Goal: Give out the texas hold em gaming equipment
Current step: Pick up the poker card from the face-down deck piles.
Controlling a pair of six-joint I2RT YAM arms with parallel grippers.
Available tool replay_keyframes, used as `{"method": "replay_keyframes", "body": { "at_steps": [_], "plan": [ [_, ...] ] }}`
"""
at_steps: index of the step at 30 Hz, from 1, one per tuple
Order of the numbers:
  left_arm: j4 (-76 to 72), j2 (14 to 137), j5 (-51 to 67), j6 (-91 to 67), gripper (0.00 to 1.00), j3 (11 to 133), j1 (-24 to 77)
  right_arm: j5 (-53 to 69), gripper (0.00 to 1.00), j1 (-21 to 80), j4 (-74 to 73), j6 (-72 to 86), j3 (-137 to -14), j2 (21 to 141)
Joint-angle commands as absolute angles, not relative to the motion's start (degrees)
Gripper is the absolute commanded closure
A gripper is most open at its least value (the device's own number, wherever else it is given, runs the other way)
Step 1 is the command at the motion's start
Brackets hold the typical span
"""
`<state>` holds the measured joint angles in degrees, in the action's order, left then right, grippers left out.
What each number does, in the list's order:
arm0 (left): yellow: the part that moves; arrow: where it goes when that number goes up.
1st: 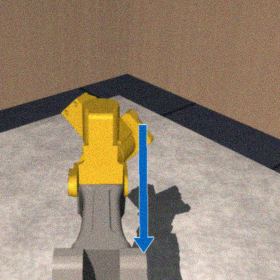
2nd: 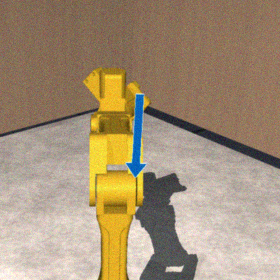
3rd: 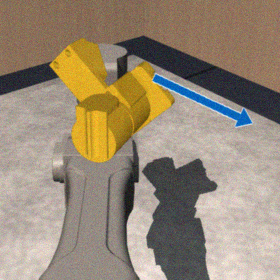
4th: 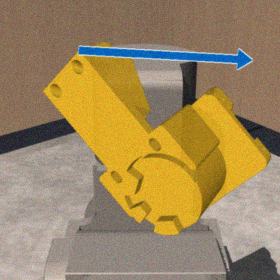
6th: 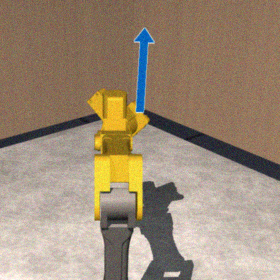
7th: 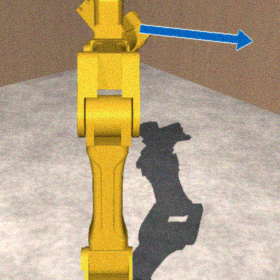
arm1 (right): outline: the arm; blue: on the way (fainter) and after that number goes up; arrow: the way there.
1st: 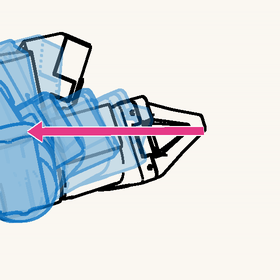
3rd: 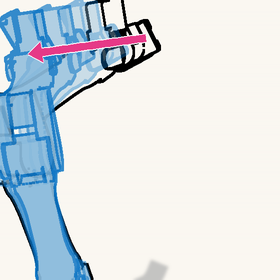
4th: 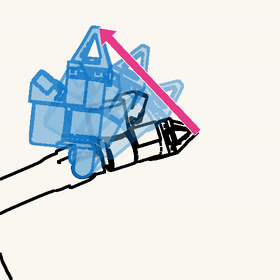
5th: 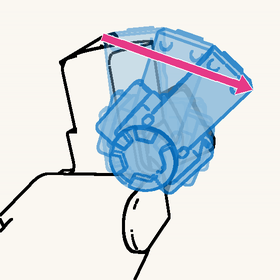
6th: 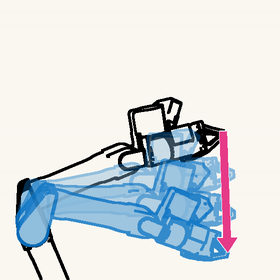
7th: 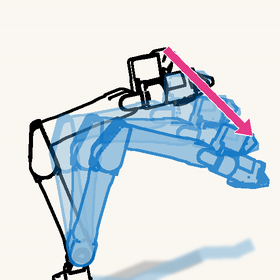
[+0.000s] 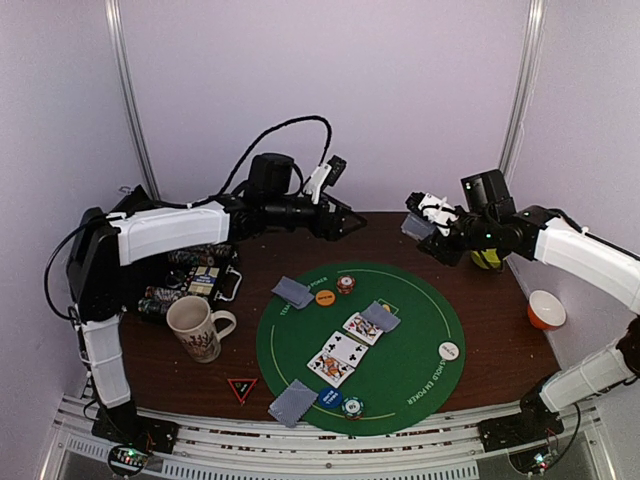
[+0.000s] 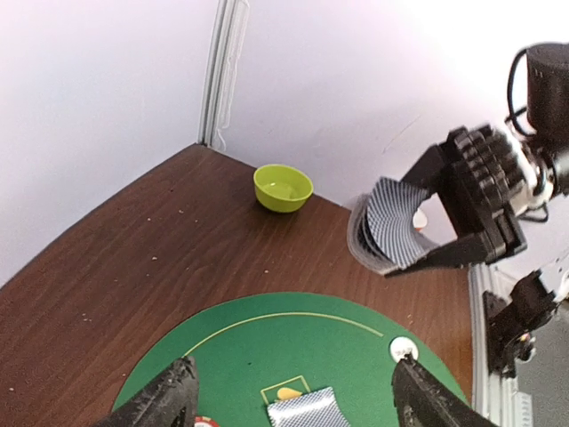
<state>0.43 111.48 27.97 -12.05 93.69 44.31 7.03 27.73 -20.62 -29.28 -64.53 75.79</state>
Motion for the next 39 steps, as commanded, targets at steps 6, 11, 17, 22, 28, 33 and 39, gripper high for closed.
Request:
{"method": "replay_keyframes", "body": {
  "at_steps": [6,11,17,22,28,33,39],
  "plan": [
    [-10.58,115.80,37.60,-25.62,0.16,96.39,44.20,9.18,0.54,33.64,-17.74,-27.54,-64.33,76.46],
    [-8.80,115.49,38.19,-23.50,0.14,96.41,44.65,8.68,0.54,36.16,-17.21,-27.55,-64.96,78.76],
    [-6.27,115.93,37.45,-22.05,0.15,96.81,44.90,8.25,0.54,38.04,-16.87,-27.60,-66.11,80.85],
    [1.40,117.08,33.06,-16.72,0.23,99.12,45.57,7.83,0.54,39.05,-16.81,-27.69,-67.22,81.55],
    [3.55,117.23,31.14,-13.64,0.30,99.56,46.40,7.27,0.54,39.64,-16.78,-27.86,-67.41,81.86],
    [4.65,117.31,30.43,-11.73,0.32,99.78,47.19,7.12,0.54,39.70,-16.64,-27.87,-67.58,81.91],
    [9.08,117.24,22.91,-9.41,0.54,101.70,47.91,6.99,0.54,39.73,-16.40,-27.85,-67.23,81.46]
  ]
}}
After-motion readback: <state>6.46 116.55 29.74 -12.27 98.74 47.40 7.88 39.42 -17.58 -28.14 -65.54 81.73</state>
